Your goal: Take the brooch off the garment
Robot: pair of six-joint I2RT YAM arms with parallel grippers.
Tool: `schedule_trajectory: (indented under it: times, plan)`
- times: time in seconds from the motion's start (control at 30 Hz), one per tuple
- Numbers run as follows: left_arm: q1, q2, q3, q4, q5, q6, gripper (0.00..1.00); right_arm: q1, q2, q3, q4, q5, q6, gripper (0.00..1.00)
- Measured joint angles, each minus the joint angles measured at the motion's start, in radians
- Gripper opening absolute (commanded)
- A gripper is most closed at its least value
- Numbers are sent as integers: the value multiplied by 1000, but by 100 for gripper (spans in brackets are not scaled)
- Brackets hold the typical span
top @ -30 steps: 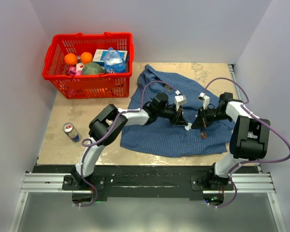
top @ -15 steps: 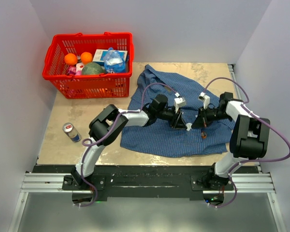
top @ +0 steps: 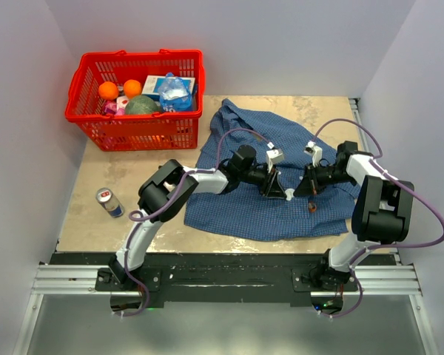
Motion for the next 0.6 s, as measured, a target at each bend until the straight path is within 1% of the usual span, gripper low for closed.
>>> schedule_trajectory:
  times: [0.13, 0.17, 0.2, 0.3, 0.43, 0.57, 0.6]
  plan:
    - [0, 7, 0, 0, 2, 0, 24, 0, 0, 0, 1, 0, 8, 0]
    - [0, 10, 0, 0, 4, 0, 25, 0, 0, 1, 2, -1, 9, 0]
    - [0, 12, 0, 0, 6, -1, 30, 0, 0, 1, 2, -1, 9, 0]
    - [-3, 23, 6, 1, 21, -16, 28, 0, 0, 2, 7, -2, 10, 0]
    - [-10, 34, 8, 1, 32, -32, 29, -2, 0, 3, 13, -5, 16, 0]
    - [-19, 43, 9, 8, 61, -57, 32, -5, 0, 4, 34, -14, 16, 0]
    - [-23, 43, 9, 14, 67, -67, 36, -5, 0, 5, 40, -18, 16, 0]
